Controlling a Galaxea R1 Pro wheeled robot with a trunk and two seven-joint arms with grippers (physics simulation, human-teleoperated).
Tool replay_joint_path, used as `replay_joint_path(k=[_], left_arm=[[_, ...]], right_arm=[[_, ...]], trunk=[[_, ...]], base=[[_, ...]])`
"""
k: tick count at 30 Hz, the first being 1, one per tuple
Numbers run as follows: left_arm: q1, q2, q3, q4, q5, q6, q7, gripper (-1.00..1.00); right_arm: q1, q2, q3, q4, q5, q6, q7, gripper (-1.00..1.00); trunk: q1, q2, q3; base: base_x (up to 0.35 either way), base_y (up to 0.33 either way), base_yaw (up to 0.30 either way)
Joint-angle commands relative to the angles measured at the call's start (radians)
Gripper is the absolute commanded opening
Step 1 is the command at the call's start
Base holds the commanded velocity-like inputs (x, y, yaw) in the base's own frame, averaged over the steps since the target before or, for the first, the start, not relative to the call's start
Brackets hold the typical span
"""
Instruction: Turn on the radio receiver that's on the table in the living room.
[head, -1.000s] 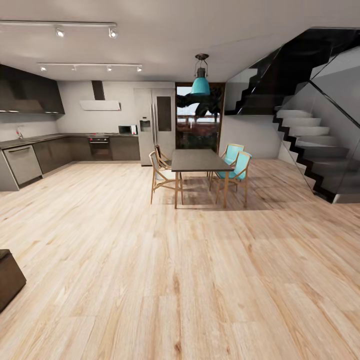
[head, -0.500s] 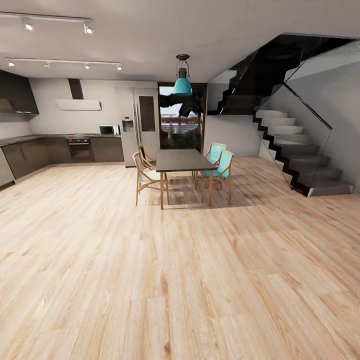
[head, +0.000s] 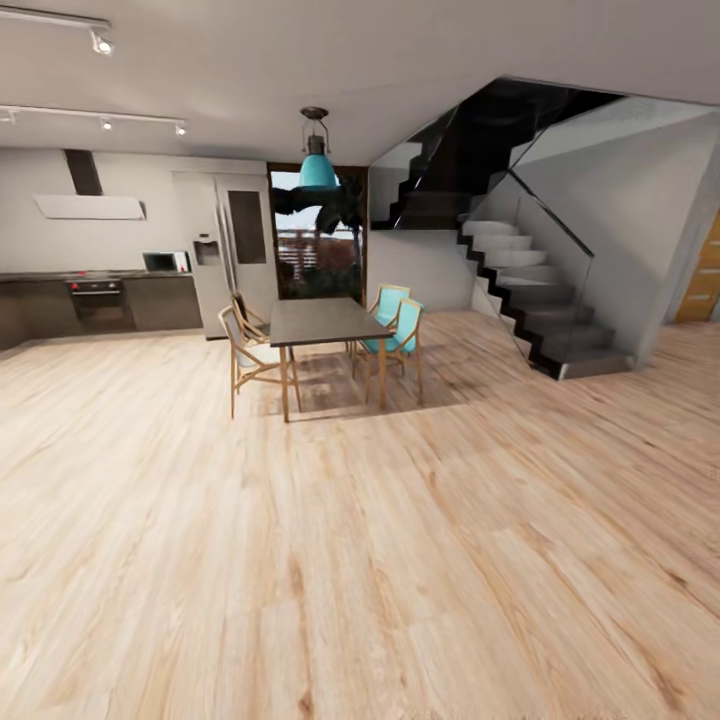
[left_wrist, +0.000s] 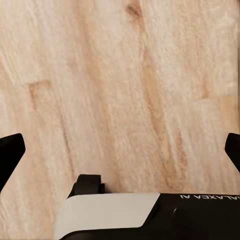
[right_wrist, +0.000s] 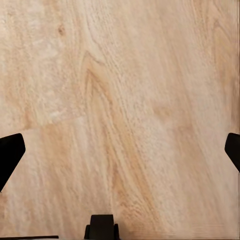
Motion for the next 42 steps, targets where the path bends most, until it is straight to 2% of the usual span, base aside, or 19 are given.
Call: replay_joint_path(k=[1,42], left_arm=[[0.000,0.001,0.000,0.000,0.000,0.000,0.000,1.00],[0.000,0.000,0.002,0.002,-0.001,0.000,0.000,1.00]], right_arm=[[0.000,-0.001,0.000,0.000,0.001,0.000,-0.001,1.00],[0.000,-0.003,0.000,0.000,0.001,0.000,-0.003,1.00]], trunk=[[0.000,0.000,0.000],[0.000,0.000,-0.001]], base=[[0.000,0.000,-0.277],[0.000,0.000,-0.277]])
